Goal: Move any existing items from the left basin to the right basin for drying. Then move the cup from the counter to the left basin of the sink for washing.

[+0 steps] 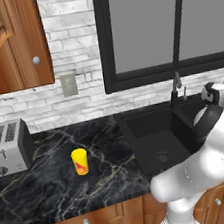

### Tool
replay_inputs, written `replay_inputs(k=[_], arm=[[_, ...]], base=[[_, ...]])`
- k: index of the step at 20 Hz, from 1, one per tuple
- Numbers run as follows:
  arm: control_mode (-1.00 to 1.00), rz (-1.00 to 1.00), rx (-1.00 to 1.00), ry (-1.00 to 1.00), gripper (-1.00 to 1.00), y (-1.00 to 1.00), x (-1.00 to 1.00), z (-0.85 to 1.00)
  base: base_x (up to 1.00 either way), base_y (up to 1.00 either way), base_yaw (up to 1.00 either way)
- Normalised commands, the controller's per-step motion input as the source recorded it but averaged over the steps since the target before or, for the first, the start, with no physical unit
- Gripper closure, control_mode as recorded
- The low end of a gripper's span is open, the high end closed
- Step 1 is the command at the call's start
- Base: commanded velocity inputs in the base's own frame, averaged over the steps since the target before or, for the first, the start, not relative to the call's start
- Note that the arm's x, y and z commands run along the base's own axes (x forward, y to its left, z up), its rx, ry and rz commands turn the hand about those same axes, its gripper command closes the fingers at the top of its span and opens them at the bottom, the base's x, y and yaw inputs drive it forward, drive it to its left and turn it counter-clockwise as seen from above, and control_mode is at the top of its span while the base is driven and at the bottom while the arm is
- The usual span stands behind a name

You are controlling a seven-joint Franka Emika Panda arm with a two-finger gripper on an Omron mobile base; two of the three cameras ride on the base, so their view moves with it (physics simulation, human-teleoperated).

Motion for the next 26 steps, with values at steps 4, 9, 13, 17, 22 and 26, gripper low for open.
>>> replay_inputs(k=[4,9,13,17,22,26], arm=[[-1.00,0.00,0.00,0.00,1.00,-0.13,0.15,-0.23],[-1.00,0.00,0.00,0.00,1.00,-0.09,0.11,-0.27],[-1.00,0.00,0.00,0.00,1.00,-0.06,0.08,-0.27],[-1.00,0.00,0.00,0.00,1.00,-0.02,0.08,-0.27],[-1.00,0.00,0.00,0.00,1.00,0.00,0.05,-0.21],[-1.00,0.00,0.00,0.00,1.00,0.00,0.00,-0.21]], base=[[0.00,0.00,0.00],[0.00,0.00,0.00],[0.00,0.00,0.00],[0.00,0.00,0.00],[0.00,0.00,0.00],[0.00,0.00,0.00]])
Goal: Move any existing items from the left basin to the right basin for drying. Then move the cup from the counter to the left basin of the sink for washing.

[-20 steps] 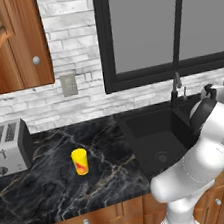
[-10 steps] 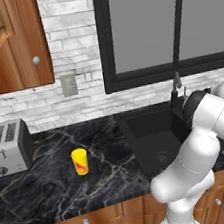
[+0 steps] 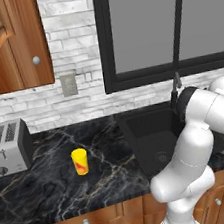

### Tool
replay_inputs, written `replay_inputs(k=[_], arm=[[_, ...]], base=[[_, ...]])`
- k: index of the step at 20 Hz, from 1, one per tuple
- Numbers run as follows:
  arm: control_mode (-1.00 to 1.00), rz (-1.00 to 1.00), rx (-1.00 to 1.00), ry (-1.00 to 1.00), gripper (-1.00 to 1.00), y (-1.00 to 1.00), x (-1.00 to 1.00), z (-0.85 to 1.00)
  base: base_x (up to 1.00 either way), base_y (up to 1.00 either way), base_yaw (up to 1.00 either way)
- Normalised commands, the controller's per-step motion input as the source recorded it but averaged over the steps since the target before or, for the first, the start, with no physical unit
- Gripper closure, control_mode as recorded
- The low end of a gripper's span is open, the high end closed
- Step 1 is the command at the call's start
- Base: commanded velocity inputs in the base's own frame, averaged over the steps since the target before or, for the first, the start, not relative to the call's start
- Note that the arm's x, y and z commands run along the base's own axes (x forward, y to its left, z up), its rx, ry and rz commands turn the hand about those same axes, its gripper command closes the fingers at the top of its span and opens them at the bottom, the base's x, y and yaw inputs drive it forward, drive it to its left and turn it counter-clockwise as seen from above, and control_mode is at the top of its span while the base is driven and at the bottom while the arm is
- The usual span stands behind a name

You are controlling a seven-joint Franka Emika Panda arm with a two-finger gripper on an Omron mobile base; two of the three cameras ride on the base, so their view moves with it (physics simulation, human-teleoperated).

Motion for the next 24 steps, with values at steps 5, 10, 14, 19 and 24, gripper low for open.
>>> replay_inputs(k=[5,10,14,19,24], arm=[[-1.00,0.00,0.00,0.00,1.00,0.00,0.00,-0.20],[-1.00,0.00,0.00,0.00,1.00,0.00,0.00,-0.16],[-1.00,0.00,0.00,0.00,1.00,0.00,0.00,-0.16],[-1.00,0.00,0.00,0.00,1.00,0.00,0.00,-0.20],[-1.00,0.01,0.00,0.00,1.00,0.00,0.00,-0.21]], base=[[0.00,0.00,0.00],[0.00,0.00,0.00],[0.00,0.00,0.00],[0.00,0.00,0.00],[0.00,0.00,0.00]])
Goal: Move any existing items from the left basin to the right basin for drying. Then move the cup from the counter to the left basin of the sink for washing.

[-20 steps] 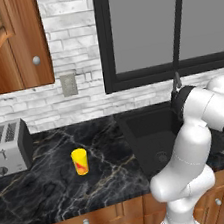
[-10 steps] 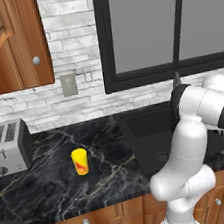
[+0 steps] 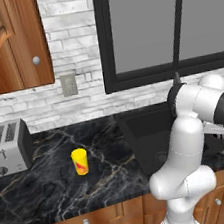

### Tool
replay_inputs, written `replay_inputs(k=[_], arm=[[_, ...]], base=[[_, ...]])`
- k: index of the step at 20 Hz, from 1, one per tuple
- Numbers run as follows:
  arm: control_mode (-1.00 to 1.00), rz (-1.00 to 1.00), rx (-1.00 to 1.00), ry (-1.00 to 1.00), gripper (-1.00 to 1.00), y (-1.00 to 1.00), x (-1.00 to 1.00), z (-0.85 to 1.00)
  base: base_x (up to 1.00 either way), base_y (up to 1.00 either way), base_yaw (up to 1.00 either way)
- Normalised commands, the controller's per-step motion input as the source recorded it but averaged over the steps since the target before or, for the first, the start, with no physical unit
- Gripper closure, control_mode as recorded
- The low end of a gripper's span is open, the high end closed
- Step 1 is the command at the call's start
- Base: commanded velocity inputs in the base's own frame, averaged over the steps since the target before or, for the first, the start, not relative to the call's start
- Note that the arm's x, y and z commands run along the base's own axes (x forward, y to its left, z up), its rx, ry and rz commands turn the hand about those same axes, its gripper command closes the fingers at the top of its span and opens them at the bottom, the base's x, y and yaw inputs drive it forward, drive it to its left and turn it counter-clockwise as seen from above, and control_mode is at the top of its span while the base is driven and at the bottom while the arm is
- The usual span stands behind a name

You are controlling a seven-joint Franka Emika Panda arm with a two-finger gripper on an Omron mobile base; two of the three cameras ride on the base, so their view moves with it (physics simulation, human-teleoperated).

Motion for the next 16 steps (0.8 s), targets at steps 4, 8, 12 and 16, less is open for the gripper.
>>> replay_inputs(k=[4,8,12,16], arm=[[-1.00,0.00,0.00,0.00,1.00,0.00,0.00,-0.18],[-1.00,0.00,0.00,0.00,1.00,0.00,0.00,-0.17],[-1.00,0.01,0.00,0.00,1.00,0.00,0.00,-0.13],[-1.00,0.02,0.00,0.00,1.00,0.00,0.00,-0.15]], base=[[0.00,0.00,0.00],[0.00,0.00,0.00],[0.00,0.00,0.00],[0.00,0.00,0.00]])
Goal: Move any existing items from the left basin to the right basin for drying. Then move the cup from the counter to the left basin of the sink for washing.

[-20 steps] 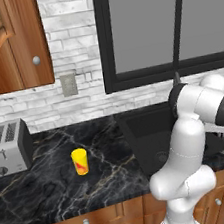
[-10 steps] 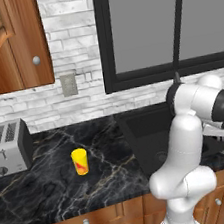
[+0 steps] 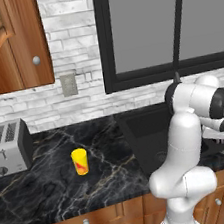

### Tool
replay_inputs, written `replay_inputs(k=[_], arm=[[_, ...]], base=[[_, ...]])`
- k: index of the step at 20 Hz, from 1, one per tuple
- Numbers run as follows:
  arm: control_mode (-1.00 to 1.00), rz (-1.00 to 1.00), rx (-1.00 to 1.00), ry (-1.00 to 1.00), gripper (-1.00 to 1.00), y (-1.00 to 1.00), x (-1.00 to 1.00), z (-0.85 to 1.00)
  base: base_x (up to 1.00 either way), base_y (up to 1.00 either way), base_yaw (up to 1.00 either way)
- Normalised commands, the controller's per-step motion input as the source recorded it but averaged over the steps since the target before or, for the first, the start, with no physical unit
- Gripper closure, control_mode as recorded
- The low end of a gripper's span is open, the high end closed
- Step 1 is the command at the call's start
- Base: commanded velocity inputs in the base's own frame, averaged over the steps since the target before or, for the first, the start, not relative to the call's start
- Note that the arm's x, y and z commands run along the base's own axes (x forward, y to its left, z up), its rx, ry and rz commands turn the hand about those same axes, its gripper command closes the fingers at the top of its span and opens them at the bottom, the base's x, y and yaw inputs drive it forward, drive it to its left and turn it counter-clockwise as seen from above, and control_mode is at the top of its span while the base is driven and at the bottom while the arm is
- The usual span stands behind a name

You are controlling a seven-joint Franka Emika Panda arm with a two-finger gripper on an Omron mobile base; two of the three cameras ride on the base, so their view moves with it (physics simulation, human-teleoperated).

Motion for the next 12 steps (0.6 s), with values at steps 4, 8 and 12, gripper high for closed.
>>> replay_inputs(k=[4,8,12], arm=[[-1.00,0.01,0.00,0.00,1.00,0.00,0.01,-0.17],[-1.00,0.01,0.00,0.00,1.00,0.00,0.01,-0.18],[-1.00,0.01,0.00,0.00,1.00,0.00,0.00,-0.14]], base=[[0.00,0.00,0.00],[0.00,0.00,0.00],[0.00,0.00,0.00]])
